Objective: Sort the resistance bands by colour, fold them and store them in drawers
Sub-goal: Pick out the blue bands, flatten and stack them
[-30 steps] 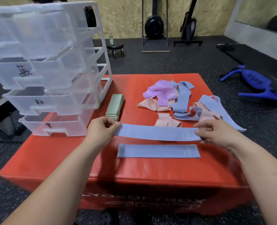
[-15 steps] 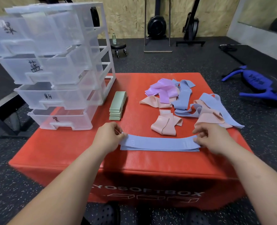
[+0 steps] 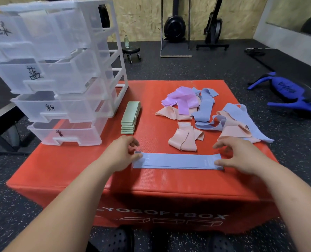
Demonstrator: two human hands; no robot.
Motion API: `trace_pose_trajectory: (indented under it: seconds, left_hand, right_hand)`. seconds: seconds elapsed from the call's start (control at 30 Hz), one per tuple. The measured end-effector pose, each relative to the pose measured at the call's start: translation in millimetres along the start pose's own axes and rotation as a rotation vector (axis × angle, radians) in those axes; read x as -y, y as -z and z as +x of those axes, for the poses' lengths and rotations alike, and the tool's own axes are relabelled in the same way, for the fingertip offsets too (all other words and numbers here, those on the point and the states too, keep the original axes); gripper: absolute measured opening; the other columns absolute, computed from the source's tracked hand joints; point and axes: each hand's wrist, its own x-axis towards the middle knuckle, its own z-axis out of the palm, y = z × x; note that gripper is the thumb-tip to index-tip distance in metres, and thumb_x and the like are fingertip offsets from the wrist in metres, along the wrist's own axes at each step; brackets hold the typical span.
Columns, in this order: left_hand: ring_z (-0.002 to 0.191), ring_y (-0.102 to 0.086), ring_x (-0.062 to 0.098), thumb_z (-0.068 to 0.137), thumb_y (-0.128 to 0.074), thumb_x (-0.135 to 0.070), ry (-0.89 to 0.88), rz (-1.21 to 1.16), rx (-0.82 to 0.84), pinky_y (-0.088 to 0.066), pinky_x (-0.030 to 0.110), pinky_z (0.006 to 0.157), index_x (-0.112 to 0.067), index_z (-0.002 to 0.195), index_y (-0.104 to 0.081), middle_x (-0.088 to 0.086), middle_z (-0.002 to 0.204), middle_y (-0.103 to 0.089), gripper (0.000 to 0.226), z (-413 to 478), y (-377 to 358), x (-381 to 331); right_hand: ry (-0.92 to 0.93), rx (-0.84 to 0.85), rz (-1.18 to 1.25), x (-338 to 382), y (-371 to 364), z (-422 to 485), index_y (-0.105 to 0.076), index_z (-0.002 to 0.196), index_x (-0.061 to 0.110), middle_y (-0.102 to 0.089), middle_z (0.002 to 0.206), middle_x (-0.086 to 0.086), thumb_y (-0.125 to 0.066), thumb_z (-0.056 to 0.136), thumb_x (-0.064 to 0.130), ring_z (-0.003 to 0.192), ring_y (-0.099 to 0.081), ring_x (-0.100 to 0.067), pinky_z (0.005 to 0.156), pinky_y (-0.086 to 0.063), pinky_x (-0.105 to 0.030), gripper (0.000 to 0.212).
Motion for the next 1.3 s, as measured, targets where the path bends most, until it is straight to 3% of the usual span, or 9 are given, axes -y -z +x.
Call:
trace_pose_trajectory:
  seconds: [0.07, 0.13, 0.3, 0.47, 0.6, 0.83, 0.97, 1.13, 1.3]
  left_hand:
    - [0.104, -0.062, 0.009, 0.077, -0.092, -0.041, -0.067, 0.017, 0.176, -0.052, 0.033, 0.095, -0.034, 0.129, -0.064, -0.017, 0.121, -0.065, 0.059, -5, 9, 2]
    - [0.111, -0.059, 0.01, 0.072, -0.094, -0.041, -0.11, 0.067, 0.239, -0.05, 0.033, 0.097, -0.039, 0.136, -0.06, -0.02, 0.127, -0.063, 0.072, -9, 14, 5]
    - [0.1, -0.062, 0.007, 0.07, -0.094, -0.033, -0.157, 0.118, 0.209, -0.054, 0.031, 0.087, -0.04, 0.132, -0.062, -0.022, 0.116, -0.063, 0.069, -10, 15, 3]
    - [0.101, -0.061, 0.009, 0.071, -0.091, -0.033, -0.199, 0.158, 0.204, -0.052, 0.03, 0.088, -0.038, 0.131, -0.064, -0.018, 0.113, -0.061, 0.065, -8, 15, 0]
    - [0.106, -0.057, 0.008, 0.074, -0.089, -0.051, -0.243, 0.176, 0.205, -0.05, 0.029, 0.095, -0.039, 0.133, -0.063, -0.015, 0.115, -0.06, 0.066, -5, 11, 0]
    - [0.109, -0.058, 0.008, 0.086, -0.076, -0.061, -0.27, 0.087, 0.031, -0.052, 0.035, 0.097, -0.035, 0.129, -0.066, -0.015, 0.116, -0.062, 0.051, 20, -8, -19]
    - [0.11, -0.059, 0.015, 0.09, -0.076, -0.053, -0.284, 0.075, -0.044, -0.051, 0.038, 0.097, -0.032, 0.127, -0.067, -0.01, 0.114, -0.063, 0.044, 43, -24, -35]
    - [0.112, -0.059, 0.018, 0.092, -0.074, -0.047, -0.301, 0.053, -0.092, -0.05, 0.04, 0.098, -0.031, 0.128, -0.067, -0.009, 0.117, -0.063, 0.039, 67, -40, -51]
    - [0.114, -0.058, 0.017, 0.093, -0.072, -0.042, -0.292, 0.023, -0.115, -0.05, 0.039, 0.097, -0.031, 0.124, -0.068, -0.01, 0.117, -0.064, 0.034, 81, -44, -57]
  right_hand:
    - [0.033, 0.102, -0.029, -1, 3, -4, -0.068, 0.114, 0.044, -0.06, 0.116, 0.026, -0.097, 0.066, 0.032, 0.103, -0.061, 0.004, 0.087, -0.046, -0.016, 0.058]
    - [0.046, 0.125, -0.063, -3, 2, -5, -0.068, 0.116, 0.044, -0.065, 0.114, 0.024, -0.097, 0.065, 0.03, 0.103, -0.062, 0.005, 0.09, -0.048, -0.017, 0.06]
    - [0.057, 0.108, -0.069, -4, 0, -2, -0.07, 0.111, 0.045, -0.068, 0.11, 0.021, -0.096, 0.065, 0.026, 0.102, -0.063, 0.004, 0.094, -0.051, -0.022, 0.056]
    - [0.063, 0.126, -0.109, 1, 3, 0, -0.067, 0.109, 0.049, -0.067, 0.11, 0.021, -0.094, 0.065, 0.029, 0.103, -0.062, 0.001, 0.093, -0.052, -0.024, 0.055]
    - [0.088, 0.134, -0.111, 5, 4, 2, -0.067, 0.113, 0.046, -0.065, 0.107, 0.022, -0.095, 0.066, 0.039, 0.099, -0.06, 0.004, 0.084, -0.047, -0.014, 0.055]
    - [0.119, -0.16, -0.064, 9, -8, 33, -0.07, 0.116, 0.04, -0.065, 0.12, 0.016, -0.082, 0.085, 0.041, 0.108, -0.06, -0.009, 0.093, -0.048, -0.031, 0.034]
    - [0.095, -0.291, -0.275, 11, -15, 66, -0.068, 0.128, 0.031, -0.061, 0.135, 0.008, -0.077, 0.088, 0.037, 0.129, -0.049, -0.025, 0.104, -0.047, -0.045, 0.041]
    - [0.013, -0.426, -0.503, -3, -24, 104, -0.065, 0.136, 0.028, -0.058, 0.147, 0.005, -0.074, 0.086, 0.018, 0.141, -0.04, -0.031, 0.103, -0.044, -0.049, 0.052]
    - [-0.067, -0.577, -0.603, -25, -27, 127, -0.079, 0.096, 0.021, -0.07, 0.125, -0.004, -0.082, 0.078, 0.012, 0.128, -0.05, -0.039, 0.103, -0.04, -0.052, 0.021]
